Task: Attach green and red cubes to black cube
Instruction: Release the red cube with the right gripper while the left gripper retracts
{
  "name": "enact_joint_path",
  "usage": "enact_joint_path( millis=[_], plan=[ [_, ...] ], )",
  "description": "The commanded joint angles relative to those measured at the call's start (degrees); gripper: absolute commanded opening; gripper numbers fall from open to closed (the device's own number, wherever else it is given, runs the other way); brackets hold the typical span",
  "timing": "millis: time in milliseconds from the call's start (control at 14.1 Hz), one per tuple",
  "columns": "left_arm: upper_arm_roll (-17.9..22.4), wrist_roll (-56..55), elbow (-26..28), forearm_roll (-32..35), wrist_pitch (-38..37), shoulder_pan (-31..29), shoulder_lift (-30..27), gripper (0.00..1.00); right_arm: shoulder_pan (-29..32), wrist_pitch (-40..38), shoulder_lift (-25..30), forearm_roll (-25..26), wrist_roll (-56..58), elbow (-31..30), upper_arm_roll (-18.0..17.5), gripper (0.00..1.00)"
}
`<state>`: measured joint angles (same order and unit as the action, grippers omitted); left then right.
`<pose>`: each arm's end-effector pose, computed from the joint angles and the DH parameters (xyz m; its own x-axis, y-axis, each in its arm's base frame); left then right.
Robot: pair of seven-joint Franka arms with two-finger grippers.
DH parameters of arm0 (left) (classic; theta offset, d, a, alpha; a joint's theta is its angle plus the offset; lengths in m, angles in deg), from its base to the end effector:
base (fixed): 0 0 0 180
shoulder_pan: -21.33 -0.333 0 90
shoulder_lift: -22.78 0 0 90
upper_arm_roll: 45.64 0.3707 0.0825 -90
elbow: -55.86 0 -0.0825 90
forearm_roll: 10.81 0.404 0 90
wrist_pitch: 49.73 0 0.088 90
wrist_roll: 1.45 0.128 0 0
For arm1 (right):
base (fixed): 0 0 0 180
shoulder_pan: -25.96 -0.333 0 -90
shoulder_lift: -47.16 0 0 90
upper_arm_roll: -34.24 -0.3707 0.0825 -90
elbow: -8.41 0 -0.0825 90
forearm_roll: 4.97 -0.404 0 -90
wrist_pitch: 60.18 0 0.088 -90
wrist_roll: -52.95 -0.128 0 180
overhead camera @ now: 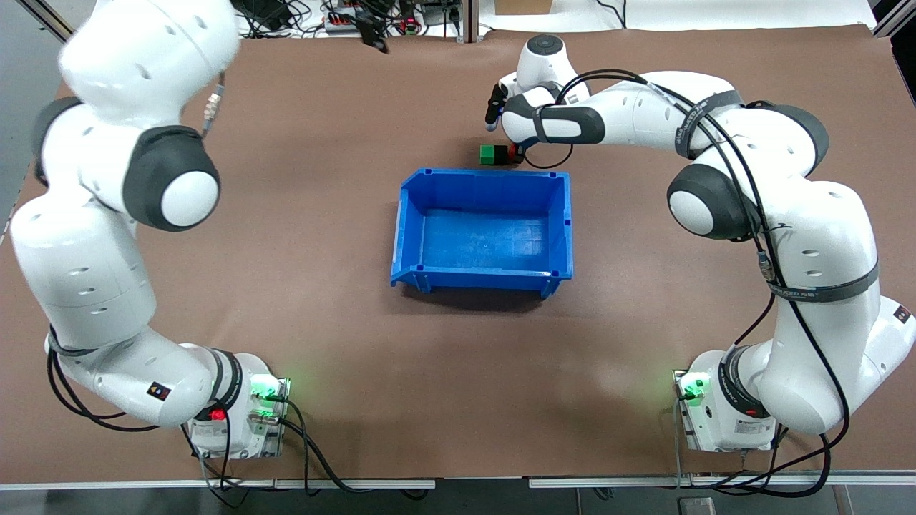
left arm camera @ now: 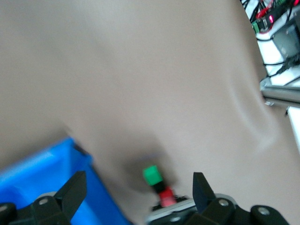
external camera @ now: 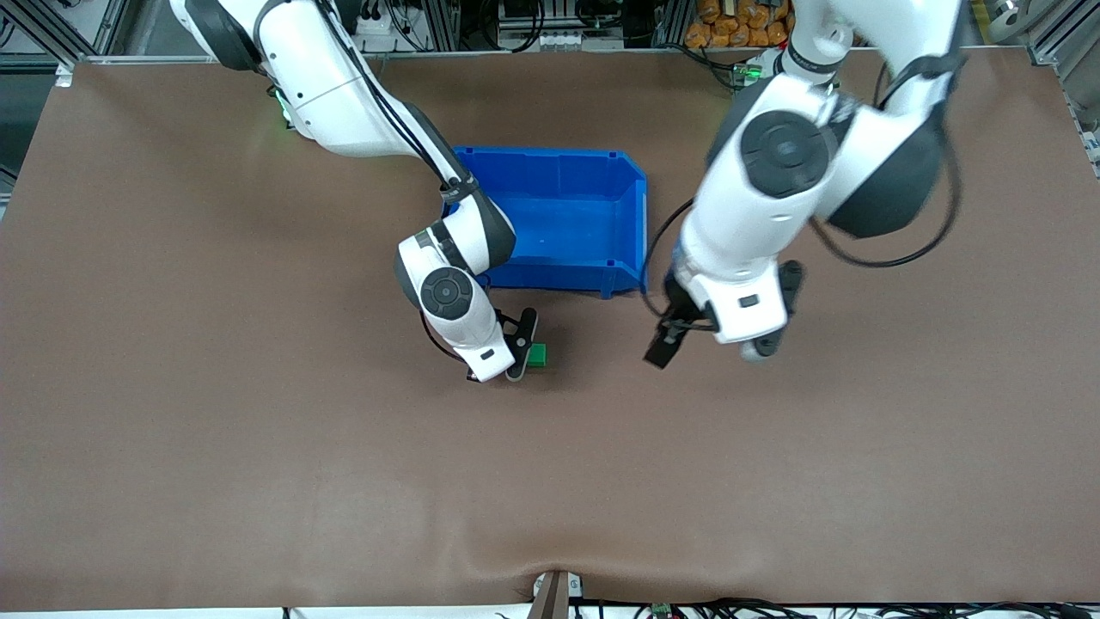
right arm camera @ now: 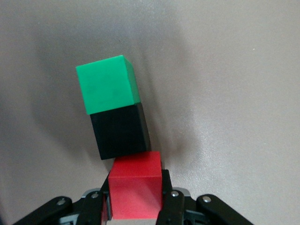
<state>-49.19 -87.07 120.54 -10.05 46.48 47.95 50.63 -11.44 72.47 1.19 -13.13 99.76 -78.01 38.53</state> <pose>0.6545 -0.3647 0.5652 0.5615 0.8274 -0.0107 0.8260 -0.5598 0.0660 0.6341 0.4313 0.1936 0.2470 0.9681 0.0417 0.9688 -0.2458 -0.0309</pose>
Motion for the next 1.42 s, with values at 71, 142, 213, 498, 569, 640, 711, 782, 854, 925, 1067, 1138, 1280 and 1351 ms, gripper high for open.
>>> enact_joint_path(
  millis=[71, 142, 213, 498, 569, 640, 711, 782, 854, 925, 1067, 1138, 1280, 1351],
  plan=[
    [-0.14, 13.43, 2.64, -0.94, -9.88, -5.16, -9.19, 1.00, -1.09, 0.67, -0.97, -0.02, -0.22, 0.56, 0.54, 1.00],
    [0.03, 14.77, 2.73, -0.85, -11.12, -6.91, -11.65, 1.00, -1.27, 0.68, -0.97, -0.02, -0.22, 0.56, 0.54, 1.00],
    [-0.14, 15.13, 2.73, -0.85, -11.65, -8.32, -13.42, 1.00, -1.19, 0.50, -0.97, -0.02, -0.22, 0.56, 0.54, 1.00],
    [0.03, 24.42, 2.73, -0.50, -16.13, -10.97, -17.03, 1.00, 0.22, -0.29, 0.87, 0.07, -0.22, 0.38, 0.98, 1.00],
    [0.21, 26.45, 2.73, -0.15, -17.62, -11.15, -17.13, 1.00, 1.00, -0.29, 1.75, -0.02, -0.31, -0.84, 0.98, 1.00],
    [0.21, 28.30, 2.73, 0.28, -18.07, -11.41, -17.56, 1.00, 2.58, -0.29, 3.24, -0.02, -0.31, -1.72, 1.07, 1.00],
    [0.12, 30.14, 2.82, 0.29, -18.07, -12.81, -17.91, 1.00, 4.94, -0.29, 4.21, -0.10, 0.30, -2.08, 0.98, 1.00],
    [-0.05, 33.03, 2.82, 0.29, -18.07, -13.69, -18.09, 1.00, 7.23, -0.38, 5.35, -0.19, 0.39, -2.43, 0.89, 1.00],
    [0.12, 37.15, 3.00, 0.38, -18.42, -14.13, -18.70, 1.00, 9.34, -1.25, 6.84, -0.19, 0.39, -3.21, 0.89, 1.00],
    [0.12, 42.06, 3.26, 0.38, -18.77, -15.70, -19.40, 1.00, 10.84, -2.82, 8.42, -0.45, 0.30, -3.74, 0.89, 1.00],
    [0.03, 52.61, 3.35, 0.29, -18.78, -18.43, -19.59, 1.00, 14.62, -5.46, 10.63, -0.46, -0.13, -3.75, 0.89, 1.00],
    [-0.05, 57.01, 3.70, 0.29, -18.78, -19.58, -19.67, 1.00, 16.98, -6.61, 11.24, -0.46, -0.14, -4.01, 0.89, 1.00],
    [-0.49, 63.09, 4.49, -0.23, -18.78, -22.74, -20.73, 1.00, 21.82, -7.93, 13.61, -0.54, 0.65, -4.63, 0.89, 1.00],
    [-0.49, 65.82, 4.93, -0.33, -19.13, -23.01, -21.34, 1.00, 23.67, -10.11, 15.45, -0.54, 1.09, -4.98, 0.80, 1.00]
  ],
)
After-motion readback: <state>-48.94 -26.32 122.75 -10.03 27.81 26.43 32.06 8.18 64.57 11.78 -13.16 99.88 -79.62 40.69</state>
